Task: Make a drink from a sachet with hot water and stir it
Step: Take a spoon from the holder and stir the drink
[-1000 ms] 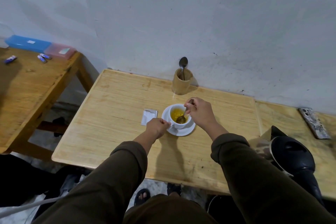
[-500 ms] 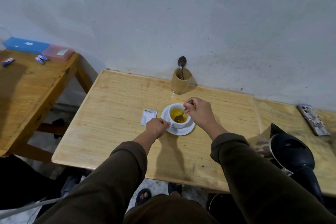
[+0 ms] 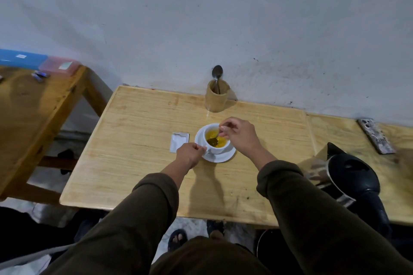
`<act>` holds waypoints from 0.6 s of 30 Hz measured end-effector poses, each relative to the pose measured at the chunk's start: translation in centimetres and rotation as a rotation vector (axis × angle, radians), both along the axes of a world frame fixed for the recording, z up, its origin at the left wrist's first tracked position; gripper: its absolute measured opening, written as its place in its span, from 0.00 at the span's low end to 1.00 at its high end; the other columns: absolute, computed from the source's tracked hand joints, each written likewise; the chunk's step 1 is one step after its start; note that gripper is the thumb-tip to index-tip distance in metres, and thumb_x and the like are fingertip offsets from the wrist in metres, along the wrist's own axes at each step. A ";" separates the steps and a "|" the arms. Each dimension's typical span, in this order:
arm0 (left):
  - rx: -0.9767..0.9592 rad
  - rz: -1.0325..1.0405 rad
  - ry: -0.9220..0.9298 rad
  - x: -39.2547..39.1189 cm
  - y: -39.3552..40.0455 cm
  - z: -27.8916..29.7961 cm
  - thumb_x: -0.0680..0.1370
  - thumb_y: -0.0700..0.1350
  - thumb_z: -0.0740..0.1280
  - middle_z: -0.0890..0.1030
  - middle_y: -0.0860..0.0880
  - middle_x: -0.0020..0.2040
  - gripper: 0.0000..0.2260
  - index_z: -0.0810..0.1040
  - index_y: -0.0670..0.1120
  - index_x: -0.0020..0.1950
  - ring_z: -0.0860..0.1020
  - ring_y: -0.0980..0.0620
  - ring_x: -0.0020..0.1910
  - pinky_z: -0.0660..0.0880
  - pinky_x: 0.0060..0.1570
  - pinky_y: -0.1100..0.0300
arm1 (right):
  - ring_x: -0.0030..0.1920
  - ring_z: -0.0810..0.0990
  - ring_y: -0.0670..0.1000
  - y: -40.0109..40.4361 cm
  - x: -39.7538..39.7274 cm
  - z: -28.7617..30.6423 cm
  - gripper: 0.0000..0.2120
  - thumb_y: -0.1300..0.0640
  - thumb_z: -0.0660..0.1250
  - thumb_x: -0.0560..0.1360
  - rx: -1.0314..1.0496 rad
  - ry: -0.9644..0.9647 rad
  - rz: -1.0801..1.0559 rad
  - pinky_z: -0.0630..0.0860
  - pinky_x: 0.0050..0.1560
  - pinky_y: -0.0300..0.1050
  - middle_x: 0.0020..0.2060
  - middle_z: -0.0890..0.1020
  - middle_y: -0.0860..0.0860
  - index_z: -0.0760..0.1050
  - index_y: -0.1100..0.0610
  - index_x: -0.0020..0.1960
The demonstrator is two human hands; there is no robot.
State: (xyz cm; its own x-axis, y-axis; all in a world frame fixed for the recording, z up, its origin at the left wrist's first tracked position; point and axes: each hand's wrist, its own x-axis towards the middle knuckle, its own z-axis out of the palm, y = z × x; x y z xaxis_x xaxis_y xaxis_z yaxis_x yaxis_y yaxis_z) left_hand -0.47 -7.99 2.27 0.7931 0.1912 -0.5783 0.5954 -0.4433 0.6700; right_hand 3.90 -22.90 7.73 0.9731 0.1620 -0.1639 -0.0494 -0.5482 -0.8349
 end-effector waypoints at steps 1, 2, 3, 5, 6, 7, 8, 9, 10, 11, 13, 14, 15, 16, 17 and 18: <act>0.001 0.003 -0.004 0.0 0.0 -0.1 0.79 0.53 0.63 0.79 0.44 0.51 0.18 0.80 0.41 0.59 0.75 0.46 0.50 0.73 0.54 0.55 | 0.42 0.85 0.53 -0.1 -0.1 0.1 0.05 0.64 0.66 0.75 0.013 0.014 -0.002 0.81 0.54 0.53 0.40 0.84 0.55 0.80 0.61 0.47; 0.003 0.006 -0.008 0.0 0.0 -0.1 0.79 0.53 0.63 0.80 0.43 0.53 0.18 0.80 0.41 0.59 0.74 0.47 0.50 0.73 0.54 0.55 | 0.42 0.85 0.53 -0.2 -0.3 0.1 0.05 0.63 0.67 0.75 0.014 0.022 -0.001 0.81 0.53 0.51 0.40 0.84 0.54 0.81 0.62 0.47; 0.007 0.007 -0.014 0.0 0.0 -0.2 0.79 0.54 0.63 0.81 0.42 0.56 0.18 0.80 0.42 0.59 0.75 0.47 0.50 0.73 0.54 0.55 | 0.43 0.83 0.51 -0.4 -0.6 0.1 0.05 0.62 0.67 0.74 -0.009 0.013 0.006 0.80 0.51 0.45 0.41 0.83 0.53 0.81 0.62 0.48; 0.021 0.000 -0.027 -0.1 -0.1 -0.4 0.79 0.53 0.62 0.81 0.41 0.57 0.18 0.80 0.41 0.59 0.77 0.44 0.54 0.74 0.55 0.54 | 0.43 0.78 0.46 -0.8 -1.1 0.2 0.07 0.59 0.68 0.74 -0.099 -0.043 0.015 0.73 0.46 0.32 0.43 0.79 0.50 0.82 0.60 0.49; 0.029 -0.003 -0.032 -0.1 -0.2 -0.5 0.79 0.53 0.62 0.81 0.40 0.58 0.18 0.80 0.41 0.59 0.77 0.42 0.56 0.73 0.56 0.54 | 0.43 0.76 0.44 -1.1 -1.4 0.3 0.07 0.58 0.68 0.74 -0.114 -0.055 0.002 0.70 0.44 0.29 0.44 0.78 0.49 0.82 0.59 0.50; 0.035 -0.006 -0.039 -0.2 -0.2 -0.6 0.79 0.53 0.61 0.81 0.40 0.58 0.18 0.80 0.41 0.59 0.77 0.42 0.57 0.73 0.56 0.54 | 0.41 0.75 0.43 -1.3 -1.7 0.4 0.07 0.58 0.68 0.74 -0.095 -0.039 -0.019 0.70 0.43 0.30 0.43 0.78 0.49 0.82 0.59 0.49; 0.041 -0.010 -0.043 -0.2 -0.3 -0.6 0.80 0.53 0.61 0.81 0.40 0.58 0.18 0.79 0.41 0.59 0.77 0.41 0.58 0.73 0.56 0.53 | 0.39 0.76 0.44 -1.6 -2.1 0.4 0.06 0.58 0.68 0.74 -0.048 -0.009 -0.042 0.72 0.42 0.33 0.40 0.79 0.48 0.81 0.58 0.49; 0.048 -0.015 -0.046 -0.3 -0.3 -0.6 0.80 0.52 0.61 0.81 0.40 0.57 0.18 0.80 0.40 0.59 0.78 0.41 0.58 0.74 0.56 0.53 | 0.36 0.76 0.45 -1.8 -2.4 0.5 0.05 0.59 0.68 0.75 0.001 0.026 -0.063 0.74 0.39 0.36 0.35 0.81 0.47 0.81 0.59 0.48; 0.059 -0.021 -0.051 -0.3 -0.3 -0.6 0.80 0.52 0.61 0.82 0.40 0.57 0.18 0.80 0.40 0.58 0.78 0.40 0.57 0.74 0.56 0.53 | 0.32 0.76 0.47 -2.0 -2.9 0.6 0.04 0.60 0.67 0.75 0.042 0.055 -0.083 0.75 0.36 0.38 0.30 0.81 0.45 0.81 0.59 0.47; 0.074 -0.032 -0.058 -0.3 -0.3 -0.7 0.80 0.52 0.61 0.82 0.39 0.56 0.17 0.80 0.40 0.57 0.78 0.40 0.57 0.74 0.56 0.53 | 0.30 0.76 0.48 -2.2 -3.3 0.5 0.03 0.61 0.67 0.75 0.067 0.071 -0.104 0.75 0.34 0.39 0.26 0.80 0.45 0.80 0.59 0.46; 0.094 -0.064 -0.075 -0.3 -0.3 -0.8 0.80 0.51 0.61 0.82 0.38 0.55 0.17 0.81 0.39 0.53 0.79 0.40 0.57 0.74 0.56 0.53 | 0.28 0.77 0.46 -2.7 -4.1 0.6 0.03 0.61 0.69 0.74 0.081 0.077 -0.144 0.76 0.33 0.37 0.26 0.80 0.49 0.80 0.57 0.42; 0.095 -0.074 -0.081 -0.3 -0.3 -0.8 0.80 0.51 0.60 0.83 0.38 0.55 0.16 0.81 0.40 0.51 0.79 0.39 0.57 0.74 0.56 0.52 | 0.27 0.77 0.45 -2.9 -4.5 0.6 0.03 0.59 0.70 0.73 0.080 0.082 -0.158 0.76 0.33 0.36 0.27 0.80 0.50 0.80 0.56 0.40; 0.091 -0.079 -0.083 -0.3 -0.3 -0.9 0.80 0.51 0.60 0.82 0.38 0.55 0.16 0.81 0.40 0.50 0.79 0.39 0.56 0.74 0.56 0.52 | 0.27 0.78 0.44 -3.0 -4.9 0.6 0.04 0.58 0.71 0.72 0.084 0.094 -0.167 0.76 0.33 0.36 0.27 0.80 0.52 0.80 0.55 0.38; 0.086 -0.081 -0.082 -0.3 -0.2 -0.9 0.80 0.51 0.60 0.82 0.38 0.55 0.17 0.81 0.39 0.51 0.79 0.39 0.57 0.74 0.56 0.52 | 0.27 0.78 0.45 -3.2 -5.3 0.5 0.05 0.56 0.71 0.72 0.091 0.112 -0.174 0.77 0.33 0.37 0.28 0.81 0.53 0.80 0.55 0.37; 0.086 -0.086 -0.079 -0.3 -0.2 -1.0 0.80 0.52 0.60 0.82 0.38 0.56 0.18 0.81 0.39 0.53 0.78 0.39 0.58 0.73 0.57 0.52 | 0.28 0.78 0.46 -3.4 -5.7 0.3 0.06 0.55 0.72 0.71 0.099 0.131 -0.181 0.77 0.33 0.38 0.29 0.81 0.54 0.81 0.56 0.36; 0.088 -0.091 -0.076 -0.3 -0.2 -1.0 0.80 0.52 0.60 0.82 0.39 0.57 0.19 0.80 0.38 0.55 0.78 0.40 0.58 0.73 0.59 0.51 | 0.28 0.78 0.48 -3.6 -6.2 0.2 0.08 0.55 0.72 0.72 0.108 0.154 -0.190 0.76 0.33 0.39 0.30 0.82 0.55 0.81 0.57 0.36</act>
State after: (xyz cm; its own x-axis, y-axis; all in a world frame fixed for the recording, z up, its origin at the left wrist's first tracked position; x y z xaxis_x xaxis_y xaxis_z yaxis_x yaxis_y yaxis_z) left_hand -0.79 -8.17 1.26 0.8503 0.1638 -0.5003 0.4991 -0.5527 0.6674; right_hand -2.25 -26.46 7.94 0.9527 0.0028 -0.3038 -0.2738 -0.4254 -0.8626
